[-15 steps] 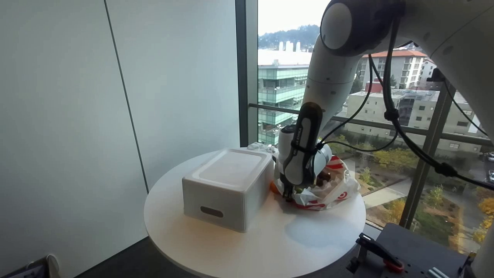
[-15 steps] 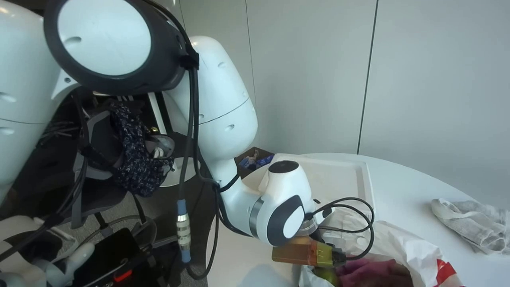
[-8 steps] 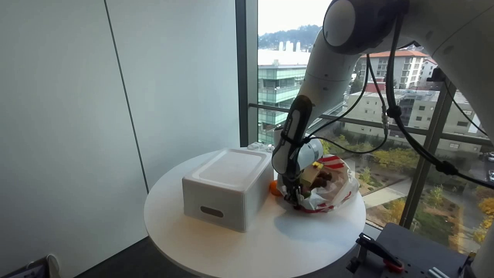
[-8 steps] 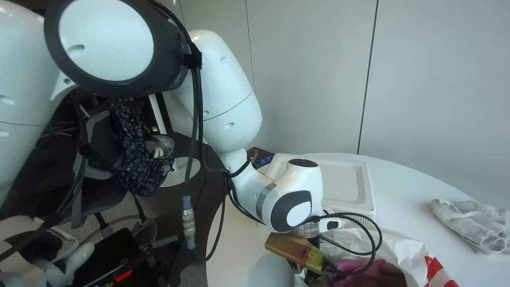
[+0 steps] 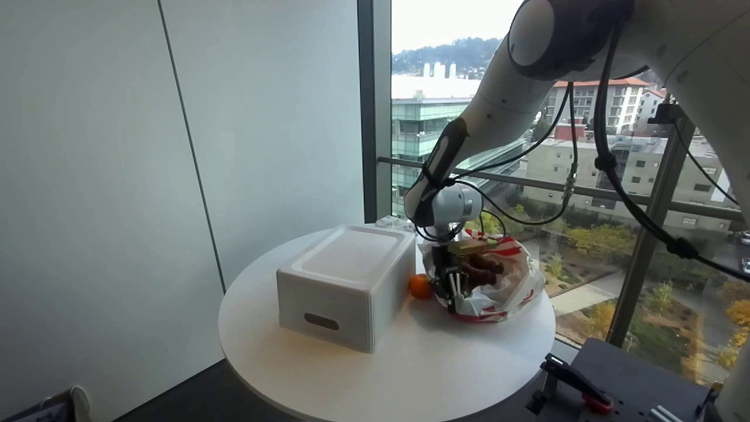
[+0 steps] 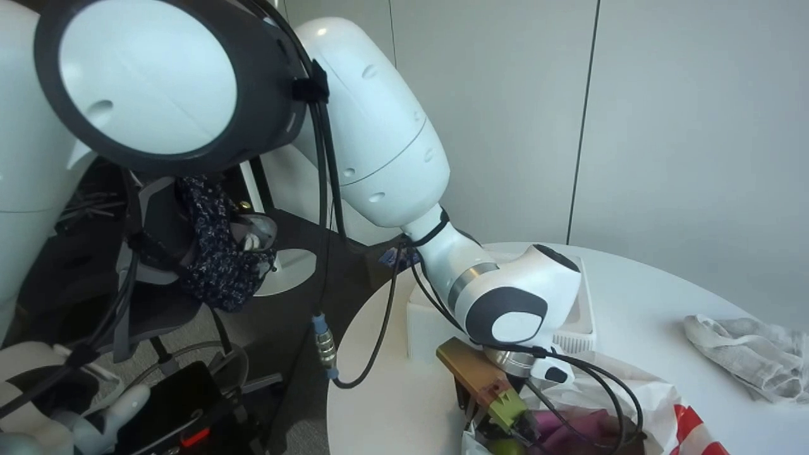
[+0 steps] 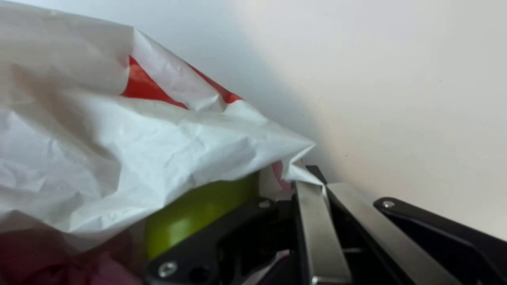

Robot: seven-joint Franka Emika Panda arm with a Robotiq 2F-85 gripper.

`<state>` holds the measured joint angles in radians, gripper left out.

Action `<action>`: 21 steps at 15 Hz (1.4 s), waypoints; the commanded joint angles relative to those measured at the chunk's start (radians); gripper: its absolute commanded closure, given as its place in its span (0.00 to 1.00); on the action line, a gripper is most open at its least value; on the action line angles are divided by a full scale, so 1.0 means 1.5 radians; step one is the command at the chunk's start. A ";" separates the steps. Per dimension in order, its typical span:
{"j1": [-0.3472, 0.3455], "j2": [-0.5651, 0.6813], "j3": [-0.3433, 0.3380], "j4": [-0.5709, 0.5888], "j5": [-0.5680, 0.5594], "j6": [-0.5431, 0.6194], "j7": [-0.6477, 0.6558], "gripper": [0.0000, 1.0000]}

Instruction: Pick up the objects from the top of the white container and put them in the plastic bag.

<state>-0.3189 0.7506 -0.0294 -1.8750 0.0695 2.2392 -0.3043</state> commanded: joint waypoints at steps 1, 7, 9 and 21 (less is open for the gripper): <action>-0.034 -0.005 0.018 0.064 0.088 -0.129 0.013 0.94; -0.065 -0.001 0.011 0.151 0.255 -0.279 0.052 0.95; -0.074 0.002 0.007 0.160 0.305 -0.300 0.078 0.94; -0.015 -0.259 -0.064 0.123 0.368 -0.397 0.137 0.94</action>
<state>-0.4073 0.5128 -0.0759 -1.6325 0.7294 1.6651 -0.1131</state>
